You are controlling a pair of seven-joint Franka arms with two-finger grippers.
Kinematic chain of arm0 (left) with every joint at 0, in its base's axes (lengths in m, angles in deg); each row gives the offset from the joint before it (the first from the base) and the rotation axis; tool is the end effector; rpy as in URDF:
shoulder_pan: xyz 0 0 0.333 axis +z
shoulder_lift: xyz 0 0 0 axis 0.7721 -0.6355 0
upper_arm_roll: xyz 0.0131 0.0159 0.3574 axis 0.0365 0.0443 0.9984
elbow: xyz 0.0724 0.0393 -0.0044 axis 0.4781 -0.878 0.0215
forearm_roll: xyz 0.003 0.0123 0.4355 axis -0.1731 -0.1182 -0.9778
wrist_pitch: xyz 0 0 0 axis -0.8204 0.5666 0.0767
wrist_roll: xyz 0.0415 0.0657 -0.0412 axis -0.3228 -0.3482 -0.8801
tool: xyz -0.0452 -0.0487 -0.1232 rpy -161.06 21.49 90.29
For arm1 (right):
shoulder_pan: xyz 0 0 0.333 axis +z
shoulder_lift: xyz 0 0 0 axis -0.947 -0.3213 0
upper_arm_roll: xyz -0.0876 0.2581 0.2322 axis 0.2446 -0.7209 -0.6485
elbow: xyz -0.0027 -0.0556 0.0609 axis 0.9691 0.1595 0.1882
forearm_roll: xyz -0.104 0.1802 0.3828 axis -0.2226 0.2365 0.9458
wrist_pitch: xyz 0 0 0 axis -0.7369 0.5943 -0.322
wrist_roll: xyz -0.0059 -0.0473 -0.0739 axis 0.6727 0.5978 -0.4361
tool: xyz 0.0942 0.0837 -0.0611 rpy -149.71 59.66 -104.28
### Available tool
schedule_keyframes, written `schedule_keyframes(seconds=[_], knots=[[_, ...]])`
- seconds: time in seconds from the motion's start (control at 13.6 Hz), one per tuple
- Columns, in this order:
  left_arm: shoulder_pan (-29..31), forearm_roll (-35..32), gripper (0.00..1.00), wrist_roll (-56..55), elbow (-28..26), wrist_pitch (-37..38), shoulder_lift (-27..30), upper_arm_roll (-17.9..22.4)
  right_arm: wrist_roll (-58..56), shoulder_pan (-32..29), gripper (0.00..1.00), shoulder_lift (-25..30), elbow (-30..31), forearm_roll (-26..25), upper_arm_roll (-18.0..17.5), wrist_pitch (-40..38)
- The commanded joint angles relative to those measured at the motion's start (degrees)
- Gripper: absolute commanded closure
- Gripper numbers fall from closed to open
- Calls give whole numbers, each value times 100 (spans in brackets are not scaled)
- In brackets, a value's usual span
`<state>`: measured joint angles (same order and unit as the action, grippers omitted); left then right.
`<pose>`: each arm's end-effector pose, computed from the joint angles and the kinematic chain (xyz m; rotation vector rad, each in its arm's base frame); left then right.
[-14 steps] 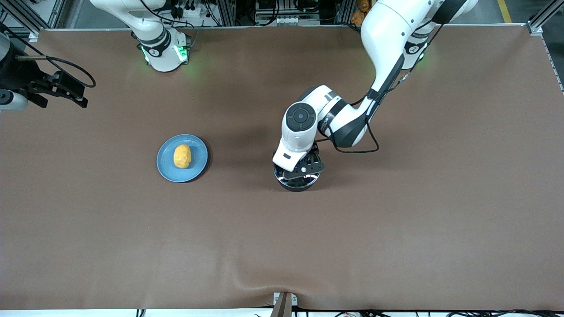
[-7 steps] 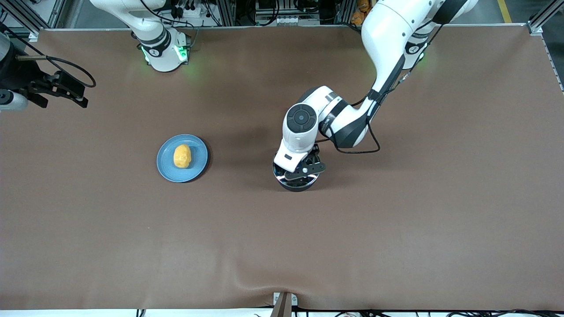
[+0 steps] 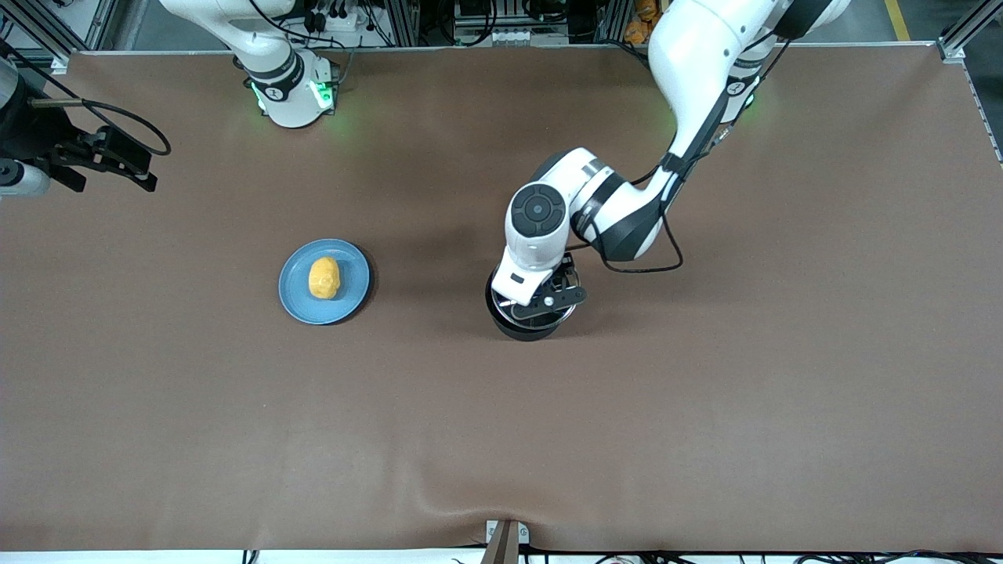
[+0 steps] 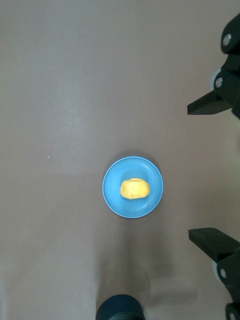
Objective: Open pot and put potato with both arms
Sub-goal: 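Lift the glass lid off the pot with the left gripper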
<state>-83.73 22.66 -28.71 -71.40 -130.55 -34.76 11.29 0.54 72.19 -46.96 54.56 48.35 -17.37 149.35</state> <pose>0.5832 -0.5149 0.2925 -3.0850 -0.4050 0.1186 0.5696 0.0435 0.6728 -3.1243 0.0262 0.0228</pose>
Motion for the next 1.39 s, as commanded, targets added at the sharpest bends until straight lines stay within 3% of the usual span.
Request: schedule_keyframes(seconds=[0.0, 0.29, 0.73, 0.88, 1.17, 1.32], knots=[[128, -145, 66, -156, -65, 577, 674, 26, -49, -163, 0, 37, -7, 127, -81, -47], [768, -171, 66, 203, -248, 1079, 1500, -18, -49, -154, 0, 37, -15, 127, -81, -47], [1805, 30, 66, 1634, -1312, 1115, 2748, -44, -75, -93, 0, -252, -129, 4, -107, 32], [2244, 189, 67, 2284, -1470, 1115, 2925, -44, -84, -145, 0, -690, -147, 56, -107, 23], [3088, 470, 67, 3611, -1638, 1115, 3084, -44, 3, -23, 0, -990, -147, 100, -125, -47], [3248, 479, 66, 3851, -1708, 1062, 3014, -44, 47, 257, 0, -1315, -130, 100, -125, -13]])
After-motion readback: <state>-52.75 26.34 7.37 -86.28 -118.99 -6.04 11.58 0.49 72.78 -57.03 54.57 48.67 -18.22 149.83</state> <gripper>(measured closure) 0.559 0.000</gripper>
